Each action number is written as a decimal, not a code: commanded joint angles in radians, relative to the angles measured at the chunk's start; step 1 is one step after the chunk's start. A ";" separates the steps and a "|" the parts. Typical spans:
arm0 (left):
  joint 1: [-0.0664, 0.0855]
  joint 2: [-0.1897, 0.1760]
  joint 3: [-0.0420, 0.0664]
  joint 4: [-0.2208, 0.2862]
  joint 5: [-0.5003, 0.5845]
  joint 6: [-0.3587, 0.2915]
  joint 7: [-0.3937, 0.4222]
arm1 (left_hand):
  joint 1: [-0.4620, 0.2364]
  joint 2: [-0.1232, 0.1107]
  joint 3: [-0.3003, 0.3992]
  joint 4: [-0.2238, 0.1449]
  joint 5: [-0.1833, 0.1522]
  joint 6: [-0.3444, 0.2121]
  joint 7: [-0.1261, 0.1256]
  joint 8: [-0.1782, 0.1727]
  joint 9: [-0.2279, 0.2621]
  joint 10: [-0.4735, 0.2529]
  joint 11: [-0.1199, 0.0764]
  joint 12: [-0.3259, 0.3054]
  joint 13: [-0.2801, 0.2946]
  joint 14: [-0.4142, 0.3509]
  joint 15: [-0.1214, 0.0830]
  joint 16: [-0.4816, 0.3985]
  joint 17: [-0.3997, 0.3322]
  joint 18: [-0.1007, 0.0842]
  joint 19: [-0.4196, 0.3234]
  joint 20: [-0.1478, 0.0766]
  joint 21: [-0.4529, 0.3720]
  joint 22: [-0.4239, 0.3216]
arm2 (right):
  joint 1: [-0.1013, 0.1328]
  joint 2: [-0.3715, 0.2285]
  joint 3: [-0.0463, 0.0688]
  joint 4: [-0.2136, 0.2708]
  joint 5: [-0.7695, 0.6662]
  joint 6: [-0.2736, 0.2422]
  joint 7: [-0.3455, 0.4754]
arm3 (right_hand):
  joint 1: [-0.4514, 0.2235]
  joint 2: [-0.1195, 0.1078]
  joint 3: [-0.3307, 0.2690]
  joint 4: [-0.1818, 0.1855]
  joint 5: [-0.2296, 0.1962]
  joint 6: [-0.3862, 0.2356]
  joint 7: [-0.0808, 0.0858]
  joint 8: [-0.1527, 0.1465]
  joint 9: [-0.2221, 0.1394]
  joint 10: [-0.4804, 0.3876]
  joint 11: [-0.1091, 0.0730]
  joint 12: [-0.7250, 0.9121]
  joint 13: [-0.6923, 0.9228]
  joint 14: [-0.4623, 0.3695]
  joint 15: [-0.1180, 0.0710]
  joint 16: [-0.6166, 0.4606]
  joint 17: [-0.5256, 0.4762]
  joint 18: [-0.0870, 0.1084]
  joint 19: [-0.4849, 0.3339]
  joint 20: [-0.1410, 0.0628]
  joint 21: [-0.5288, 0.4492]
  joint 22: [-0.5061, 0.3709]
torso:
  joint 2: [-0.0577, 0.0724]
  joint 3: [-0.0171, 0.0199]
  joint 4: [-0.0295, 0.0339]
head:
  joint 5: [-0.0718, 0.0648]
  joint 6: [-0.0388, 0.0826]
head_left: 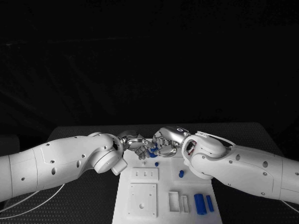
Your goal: Assemble the parts on the task board
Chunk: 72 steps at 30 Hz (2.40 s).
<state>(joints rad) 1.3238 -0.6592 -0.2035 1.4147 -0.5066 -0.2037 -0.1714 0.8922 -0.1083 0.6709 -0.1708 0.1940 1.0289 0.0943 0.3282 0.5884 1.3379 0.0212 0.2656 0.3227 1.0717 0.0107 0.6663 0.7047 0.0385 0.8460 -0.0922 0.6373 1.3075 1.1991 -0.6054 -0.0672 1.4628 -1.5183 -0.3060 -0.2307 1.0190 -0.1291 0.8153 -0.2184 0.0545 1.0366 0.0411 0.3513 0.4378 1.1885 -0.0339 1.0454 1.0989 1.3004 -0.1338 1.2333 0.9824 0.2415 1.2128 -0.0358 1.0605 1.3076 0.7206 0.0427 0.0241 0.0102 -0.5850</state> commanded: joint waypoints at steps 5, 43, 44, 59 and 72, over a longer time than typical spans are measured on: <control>0.000 0.002 0.000 0.001 0.010 0.007 -0.009 | 0.021 -0.002 0.003 0.003 -0.032 0.002 0.001 -0.010 0.006 -0.009 0.002 0.009 0.002 -0.007 -0.002 0.007 -0.004 0.015 -0.007 0.001 0.006 0.014 | 0.000 0.001 0.001 0.004 -0.012 0.007 0.007 | -0.006 0.006 0.002 -0.005 0.008 0.047 0.033 0.015 0.011 0.008 -0.003 0.003 -0.002 0.003 -0.003 0.003 0.002 0.020 0.001 -0.004 0.004 0.014 | 0.000 0.0000 0.0000 | -0.001 -0.001; 0.000 -0.003 0.000 -0.009 0.011 -0.006 -0.018 | 0.047 0.119 0.000 -0.074 0.021 0.053 -0.022 0.008 0.061 0.028 -0.021 0.056 0.019 0.019 -0.022 0.060 0.002 0.002 -0.002 -0.015 0.021 0.016 | -0.015 -0.007 0.001 -0.023 -0.009 0.028 0.003 | -0.060 -0.110 -0.056 0.026 0.016 -0.010 0.054 -0.021 -0.004 -0.035 0.017 -0.031 -0.017 -0.020 0.012 -0.014 -0.001 0.020 -0.015 -0.005 -0.015 0.008 | 0.000 -0.0001 -0.0002 | -0.003 -0.002; 0.000 -0.004 0.000 -0.009 0.011 -0.005 -0.019 | 0.047 0.119 0.000 -0.074 0.021 0.053 -0.022 0.008 0.061 0.028 -0.021 0.057 0.019 0.019 -0.022 0.060 0.002 0.002 -0.002 -0.015 0.021 0.016 | -0.015 -0.007 0.001 -0.023 -0.009 0.027 0.002 | -0.060 -0.110 -0.056 0.027 0.016 -0.011 0.054 -0.021 -0.004 -0.035 0.018 -0.031 -0.017 -0.020 0.012 -0.014 -0.001 0.020 -0.015 -0.005 -0.016 0.008 | 0.000 0.0001 -0.0003 | -0.003 -0.002; -0.001 -0.001 -0.002 -0.010 -0.161 -0.022 -0.048 | 0.049 0.103 0.003 -0.083 0.037 0.063 -0.027 0.010 0.072 0.039 -0.028 0.072 0.025 0.030 -0.029 0.079 0.007 0.002 0.009 -0.022 0.034 0.019 | -0.015 -0.047 0.003 -0.088 0.012 -0.036 0.017 | -0.044 -0.120 -0.058 0.035 0.038 -0.037 0.063 -0.035 -0.009 -0.048 0.026 -0.039 -0.026 -0.032 0.020 -0.022 -0.002 0.020 -0.025 -0.006 -0.028 0.006 | -0.004 0.0001 -0.0013 | 0.000 -0.005; -0.013 0.015 -0.018 0.002 -0.364 -0.082 -0.127 | 0.023 0.057 -0.019 -0.074 0.186 0.165 -0.079 0.070 0.149 0.109 -0.105 0.303 0.159 0.124 -0.127 0.312 0.090 0.016 0.115 -0.104 0.222 0.025 | 0.014 -0.055 0.028 -0.214 0.117 -0.077 0.057 | -0.033 -0.126 -0.054 0.043 0.082 -0.045 0.066 -0.038 -0.009 -0.054 0.029 -0.043 -0.036 -0.039 0.022 -0.028 -0.003 0.020 -0.031 -0.006 -0.038 0.004 | -0.012 0.0056 -0.0030 | 0.007 -0.029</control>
<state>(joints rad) 1.3117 -0.6459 -0.2202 1.4119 -0.7872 -0.2586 -0.2573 0.9112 -0.0494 0.6515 -0.2400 0.3715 1.0942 0.1132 0.3897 0.6081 1.4434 -0.0601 0.5612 0.4779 1.1940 -0.1043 0.9689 0.7911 0.0462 0.9547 -0.1357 0.8530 1.3075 1.2114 -0.6629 -0.0400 1.2551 -1.4466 -0.3602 -0.2016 0.9822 -0.2527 0.7632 -0.1820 0.1332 0.9841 0.0939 0.3173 0.4296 1.1418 -0.0019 1.0085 1.0641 1.2698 -0.1106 1.2100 0.9807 0.2406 1.1908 -0.0426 1.0280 1.3076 0.7121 0.0462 0.0217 0.0149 -0.6091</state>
